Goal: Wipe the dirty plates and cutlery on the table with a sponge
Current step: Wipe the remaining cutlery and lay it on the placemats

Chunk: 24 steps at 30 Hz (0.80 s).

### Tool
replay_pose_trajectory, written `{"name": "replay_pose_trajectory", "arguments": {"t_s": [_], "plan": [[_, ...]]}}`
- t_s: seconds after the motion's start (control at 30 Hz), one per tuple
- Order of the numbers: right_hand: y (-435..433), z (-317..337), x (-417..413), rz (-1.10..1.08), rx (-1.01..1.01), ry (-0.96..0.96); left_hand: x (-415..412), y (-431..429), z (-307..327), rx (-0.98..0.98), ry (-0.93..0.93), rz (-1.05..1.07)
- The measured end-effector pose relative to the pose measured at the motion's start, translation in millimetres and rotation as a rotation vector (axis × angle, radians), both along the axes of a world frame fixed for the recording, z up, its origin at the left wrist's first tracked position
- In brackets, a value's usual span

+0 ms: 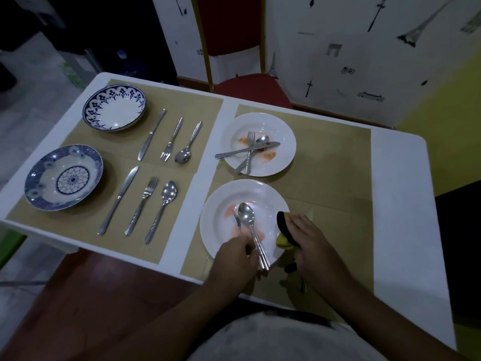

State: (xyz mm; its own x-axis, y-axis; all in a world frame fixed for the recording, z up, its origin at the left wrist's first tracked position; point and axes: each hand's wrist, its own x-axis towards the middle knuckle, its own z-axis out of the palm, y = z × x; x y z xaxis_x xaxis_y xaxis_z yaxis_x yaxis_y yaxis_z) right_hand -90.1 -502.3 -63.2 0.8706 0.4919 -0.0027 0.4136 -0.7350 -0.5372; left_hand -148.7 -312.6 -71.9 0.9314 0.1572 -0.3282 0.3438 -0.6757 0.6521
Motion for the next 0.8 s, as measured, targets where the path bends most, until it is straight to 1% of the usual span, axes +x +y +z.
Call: {"name": "replay_pose_trajectory", "arguments": {"t_s": [0.1,0.17,0.23,0.37,0.43,0.47,0.57,0.67,0.73,0.8], "plan": [[9.3,0.9,-0.5,0.013,0.022,0.005,-6.8,8.2,7.7,-0.059,0.059,0.195],[14.4,-0.3,-0.2,0.018,0.050,0.016,-11.5,12.2,11.1,-0.150,0.111,0.318],[19.7,1.9,1.0,0.037,0.086,-0.008,-16.1,17.3,12.5,-0.295,0.182,0.395],[38.4,21.6,1.1,0.158,0.181,-0.004,-18.1,27.5,20.2,-0.569,0.261,0.422],[48.3,25.7,-0.5,0.223,0.177,-0.002,-16.6,28.8,26.8,-0.759,0.313,0.490],[52.0,23.2,-0.9,0.251,0.160,0.002,-16.2,29.8,29.1,-0.808,0.327,0.501],[58.6,6.7,1.2,0.359,0.072,0.016,-17.1,35.1,28.7,-0.764,0.325,0.385],[61.0,-0.2,9.0,0.436,-0.008,0.004,-16.5,42.2,31.7,-0.751,0.324,0.397],[61.0,4.3,17.5,0.359,-0.018,0.051,-18.1,46.7,34.6,-0.723,0.343,0.397],[59.9,11.1,27.5,0.229,0.022,0.161,-20.2,49.6,35.6,-0.721,0.371,0.401]]}}
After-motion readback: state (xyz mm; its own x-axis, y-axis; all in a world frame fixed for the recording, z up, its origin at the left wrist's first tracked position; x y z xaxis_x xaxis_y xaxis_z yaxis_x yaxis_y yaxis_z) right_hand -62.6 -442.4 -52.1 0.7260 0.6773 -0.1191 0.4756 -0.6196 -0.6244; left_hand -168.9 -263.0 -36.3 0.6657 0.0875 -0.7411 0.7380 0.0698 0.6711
